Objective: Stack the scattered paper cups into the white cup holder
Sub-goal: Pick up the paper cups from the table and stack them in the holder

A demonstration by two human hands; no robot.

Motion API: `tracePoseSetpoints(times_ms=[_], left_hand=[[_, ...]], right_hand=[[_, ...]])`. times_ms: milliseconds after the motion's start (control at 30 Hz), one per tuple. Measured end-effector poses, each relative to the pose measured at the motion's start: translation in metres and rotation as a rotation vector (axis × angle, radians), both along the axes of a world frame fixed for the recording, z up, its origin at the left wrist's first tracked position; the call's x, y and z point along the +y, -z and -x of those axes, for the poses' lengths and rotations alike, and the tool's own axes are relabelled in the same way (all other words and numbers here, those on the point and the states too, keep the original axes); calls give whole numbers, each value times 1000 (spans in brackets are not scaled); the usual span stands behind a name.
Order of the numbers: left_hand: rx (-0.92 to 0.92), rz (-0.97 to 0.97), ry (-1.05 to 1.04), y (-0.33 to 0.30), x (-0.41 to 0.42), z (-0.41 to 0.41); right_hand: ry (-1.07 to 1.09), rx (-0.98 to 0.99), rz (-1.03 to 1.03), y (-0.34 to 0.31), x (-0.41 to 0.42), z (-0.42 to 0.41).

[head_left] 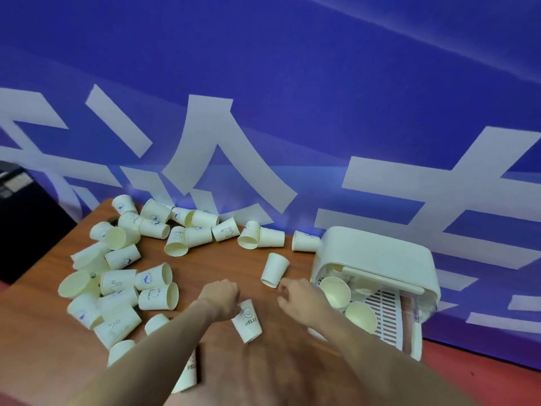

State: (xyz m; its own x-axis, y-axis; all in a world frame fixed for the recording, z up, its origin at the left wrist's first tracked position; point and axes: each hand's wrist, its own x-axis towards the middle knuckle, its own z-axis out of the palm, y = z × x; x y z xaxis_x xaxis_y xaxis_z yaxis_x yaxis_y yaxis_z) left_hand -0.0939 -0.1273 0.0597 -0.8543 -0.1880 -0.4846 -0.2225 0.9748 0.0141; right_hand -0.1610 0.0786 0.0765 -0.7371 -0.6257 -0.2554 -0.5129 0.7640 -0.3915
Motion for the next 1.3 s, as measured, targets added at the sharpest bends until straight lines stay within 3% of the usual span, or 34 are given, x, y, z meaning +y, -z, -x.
tracePoseSetpoints(times_ms=[300,633,833,1300], left_hand=[[-73,-127,10,48,-27,15],[-211,-570,97,86,-61,41],[-228,-708,92,86,-67,61],[-112,-657,107,74,-64,56]], right_hand=[[185,-14,-113,32,-45,40],[349,-52,-244,59,-89,82],[367,-109,-329,69,-98,99],[266,-1,-307,65,-87,80]])
